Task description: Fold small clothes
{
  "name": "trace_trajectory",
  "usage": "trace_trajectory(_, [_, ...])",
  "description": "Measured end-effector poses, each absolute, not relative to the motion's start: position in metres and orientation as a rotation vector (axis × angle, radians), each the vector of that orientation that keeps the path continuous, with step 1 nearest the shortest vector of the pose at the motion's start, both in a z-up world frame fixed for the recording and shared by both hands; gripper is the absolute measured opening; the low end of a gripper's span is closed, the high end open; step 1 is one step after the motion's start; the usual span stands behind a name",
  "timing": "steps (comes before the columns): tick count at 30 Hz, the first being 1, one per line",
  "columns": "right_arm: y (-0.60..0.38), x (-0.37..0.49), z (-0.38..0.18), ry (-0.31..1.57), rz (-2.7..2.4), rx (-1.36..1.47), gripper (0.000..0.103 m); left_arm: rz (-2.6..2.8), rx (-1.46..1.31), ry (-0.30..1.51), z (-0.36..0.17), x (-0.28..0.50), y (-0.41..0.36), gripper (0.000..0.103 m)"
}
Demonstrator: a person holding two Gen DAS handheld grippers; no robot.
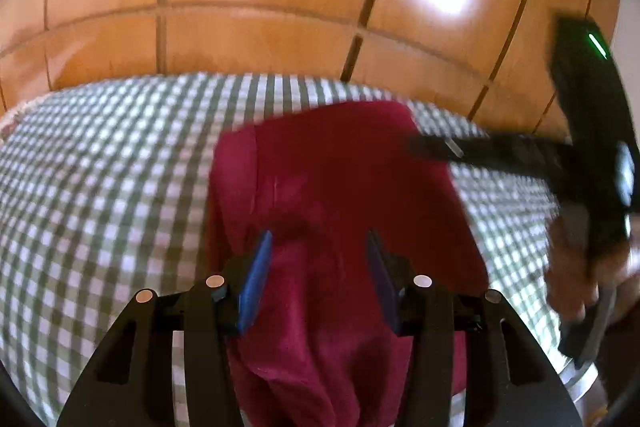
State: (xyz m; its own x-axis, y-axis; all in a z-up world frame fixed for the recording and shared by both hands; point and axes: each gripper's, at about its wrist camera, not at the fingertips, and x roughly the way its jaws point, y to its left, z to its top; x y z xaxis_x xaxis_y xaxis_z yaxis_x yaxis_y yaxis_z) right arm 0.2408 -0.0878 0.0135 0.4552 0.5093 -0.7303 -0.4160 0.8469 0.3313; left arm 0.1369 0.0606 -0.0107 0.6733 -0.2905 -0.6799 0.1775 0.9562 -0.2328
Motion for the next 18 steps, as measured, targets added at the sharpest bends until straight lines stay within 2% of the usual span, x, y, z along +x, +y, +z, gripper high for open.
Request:
trace_trajectory(2, [-0.079,0.261,-0.008,0.999,0.531,0.093,0.031,-0.262,-0.147,0.832,-0.028,0.142,0.06,0.047])
trace_trajectory(5, [-0.073,0.277,-0.039,1.036,0.487,0.047,0.026,-0.262,-0.13,0.828,-0.038,0.14,0.058,0.047])
trace_trajectory(9, [-0.078,0.275,-0.034,1.021,0.513,0.081,0.027,-0.256,-0.171,0.823,-0.036,0.139,0.061,0.047])
trace_trajectory(11, [-0.087,0.264,-0.019,0.985,0.536,0.105,0.035,-0.26,-0.227,0.809,-0.029,0.135,0.067,0.047])
trace_trajectory(12, [-0.094,0.256,-0.012,0.956,0.554,0.141,0.048,-0.261,-0.243,0.802,-0.026,0.132,0.07,0.048])
trace_trajectory(13, [-0.103,0.248,-0.005,0.93,0.554,0.163,0.063,-0.251,-0.257,0.79,-0.021,0.126,0.073,0.054])
trace_trajectory(16, [-0.127,0.224,0.006,0.884,0.549,0.224,0.069,-0.171,-0.26,0.757,-0.014,0.116,0.083,0.068])
trace_trajectory(18, [-0.145,0.21,-0.001,0.895,0.548,0.262,0.071,-0.157,-0.259,0.764,-0.016,0.114,0.088,0.068])
